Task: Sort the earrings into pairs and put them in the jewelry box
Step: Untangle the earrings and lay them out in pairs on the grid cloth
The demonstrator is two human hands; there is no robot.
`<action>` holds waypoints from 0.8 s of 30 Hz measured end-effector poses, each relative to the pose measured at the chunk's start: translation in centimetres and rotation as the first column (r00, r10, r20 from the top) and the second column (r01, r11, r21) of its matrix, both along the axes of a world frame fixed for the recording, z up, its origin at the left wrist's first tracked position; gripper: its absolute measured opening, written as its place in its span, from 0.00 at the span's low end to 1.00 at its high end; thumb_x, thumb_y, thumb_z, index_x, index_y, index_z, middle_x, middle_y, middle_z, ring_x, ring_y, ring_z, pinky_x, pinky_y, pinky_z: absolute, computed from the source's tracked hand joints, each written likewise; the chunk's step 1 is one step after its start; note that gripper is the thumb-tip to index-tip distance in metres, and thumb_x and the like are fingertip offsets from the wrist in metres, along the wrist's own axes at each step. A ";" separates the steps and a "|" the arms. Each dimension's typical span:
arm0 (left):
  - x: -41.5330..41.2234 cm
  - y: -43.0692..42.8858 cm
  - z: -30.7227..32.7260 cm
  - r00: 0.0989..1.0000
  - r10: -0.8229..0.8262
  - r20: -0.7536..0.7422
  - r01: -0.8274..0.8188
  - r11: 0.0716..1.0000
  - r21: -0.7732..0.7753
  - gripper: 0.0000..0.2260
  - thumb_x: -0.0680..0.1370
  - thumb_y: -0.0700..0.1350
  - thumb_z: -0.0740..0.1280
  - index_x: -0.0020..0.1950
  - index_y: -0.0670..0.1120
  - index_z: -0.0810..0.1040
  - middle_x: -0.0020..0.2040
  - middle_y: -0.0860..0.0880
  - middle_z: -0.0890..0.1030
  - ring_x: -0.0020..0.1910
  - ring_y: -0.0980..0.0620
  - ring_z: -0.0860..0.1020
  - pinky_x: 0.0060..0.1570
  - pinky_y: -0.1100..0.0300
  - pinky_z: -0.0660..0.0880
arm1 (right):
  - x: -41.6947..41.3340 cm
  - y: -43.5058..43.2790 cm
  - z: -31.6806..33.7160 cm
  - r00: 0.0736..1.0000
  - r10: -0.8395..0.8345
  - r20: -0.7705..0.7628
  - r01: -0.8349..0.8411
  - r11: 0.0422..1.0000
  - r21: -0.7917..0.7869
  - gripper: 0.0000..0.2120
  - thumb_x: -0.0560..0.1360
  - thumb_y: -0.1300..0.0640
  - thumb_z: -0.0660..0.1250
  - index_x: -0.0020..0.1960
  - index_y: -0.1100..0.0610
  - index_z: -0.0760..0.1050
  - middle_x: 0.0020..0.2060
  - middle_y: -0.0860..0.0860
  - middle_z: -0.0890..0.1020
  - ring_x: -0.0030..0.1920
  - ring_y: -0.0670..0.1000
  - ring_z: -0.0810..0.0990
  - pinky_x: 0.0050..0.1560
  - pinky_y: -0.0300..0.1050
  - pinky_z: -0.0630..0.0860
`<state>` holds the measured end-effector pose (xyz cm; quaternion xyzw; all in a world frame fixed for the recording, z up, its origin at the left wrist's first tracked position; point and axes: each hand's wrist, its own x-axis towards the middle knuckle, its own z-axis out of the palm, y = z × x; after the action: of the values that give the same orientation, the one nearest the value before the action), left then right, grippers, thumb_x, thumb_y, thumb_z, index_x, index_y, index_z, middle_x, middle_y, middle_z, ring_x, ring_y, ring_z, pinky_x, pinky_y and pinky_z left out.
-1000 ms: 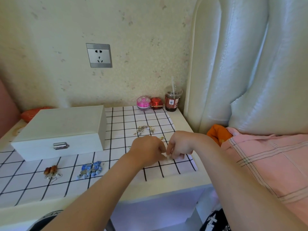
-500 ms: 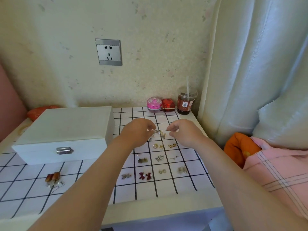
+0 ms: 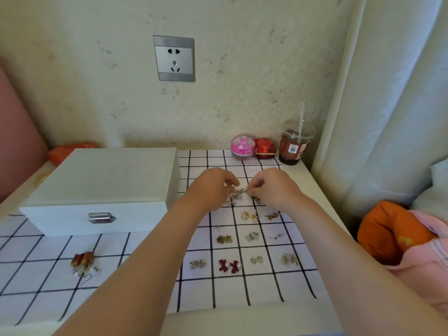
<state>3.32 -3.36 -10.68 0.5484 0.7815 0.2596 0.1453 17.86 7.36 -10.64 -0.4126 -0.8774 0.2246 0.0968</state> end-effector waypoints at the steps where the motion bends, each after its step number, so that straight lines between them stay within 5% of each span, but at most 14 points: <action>1: -0.1 -0.1 0.3 1.000 0.005 0.014 -0.005 1.000 0.018 0.09 0.80 0.44 0.67 0.57 0.53 0.82 0.55 0.55 0.81 0.49 0.56 0.77 0.52 0.62 0.72 | 0.0 -0.1 0.1 1.000 0.000 -0.020 0.000 1.000 -0.002 0.05 0.75 0.51 0.72 0.42 0.43 0.82 0.42 0.39 0.82 0.47 0.43 0.80 0.52 0.49 0.80; 9: 0.2 -0.9 2.5 0.992 -0.067 0.107 0.057 0.994 0.092 0.13 0.79 0.44 0.68 0.63 0.56 0.80 0.49 0.55 0.83 0.46 0.57 0.79 0.48 0.63 0.72 | -0.4 -1.5 1.8 0.927 0.033 -0.375 -0.067 0.995 -0.078 0.03 0.74 0.56 0.74 0.44 0.48 0.83 0.38 0.43 0.84 0.38 0.39 0.81 0.39 0.34 0.72; 16: -0.1 -1.2 3.5 0.961 -0.035 0.276 -0.007 0.989 0.150 0.06 0.78 0.44 0.69 0.49 0.55 0.82 0.42 0.48 0.85 0.42 0.49 0.84 0.44 0.54 0.80 | -0.4 -2.3 2.2 0.869 0.036 -0.494 -0.127 0.980 -0.151 0.05 0.73 0.58 0.77 0.47 0.49 0.85 0.43 0.45 0.86 0.30 0.33 0.77 0.41 0.38 0.71; 22: -0.3 -0.7 1.7 0.941 0.048 0.334 -0.072 0.996 0.059 0.06 0.75 0.42 0.73 0.50 0.49 0.85 0.41 0.49 0.85 0.37 0.54 0.82 0.40 0.60 0.78 | -0.2 -1.6 2.0 0.915 0.025 -0.402 -0.114 0.973 -0.200 0.06 0.75 0.60 0.74 0.48 0.50 0.83 0.42 0.48 0.85 0.27 0.35 0.77 0.38 0.37 0.72; 24: -0.2 -0.6 0.9 0.955 0.060 0.291 -0.058 0.998 -0.015 0.05 0.75 0.43 0.73 0.50 0.50 0.85 0.42 0.52 0.85 0.39 0.55 0.83 0.42 0.64 0.76 | -0.1 -1.2 1.2 0.959 0.025 -0.284 -0.078 0.981 -0.177 0.06 0.74 0.58 0.75 0.50 0.49 0.83 0.43 0.47 0.85 0.35 0.38 0.80 0.38 0.38 0.74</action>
<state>3.08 -3.93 -9.73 0.4801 0.7684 0.3392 0.2530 17.76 6.21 -9.41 -0.3608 -0.8405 0.3643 0.1750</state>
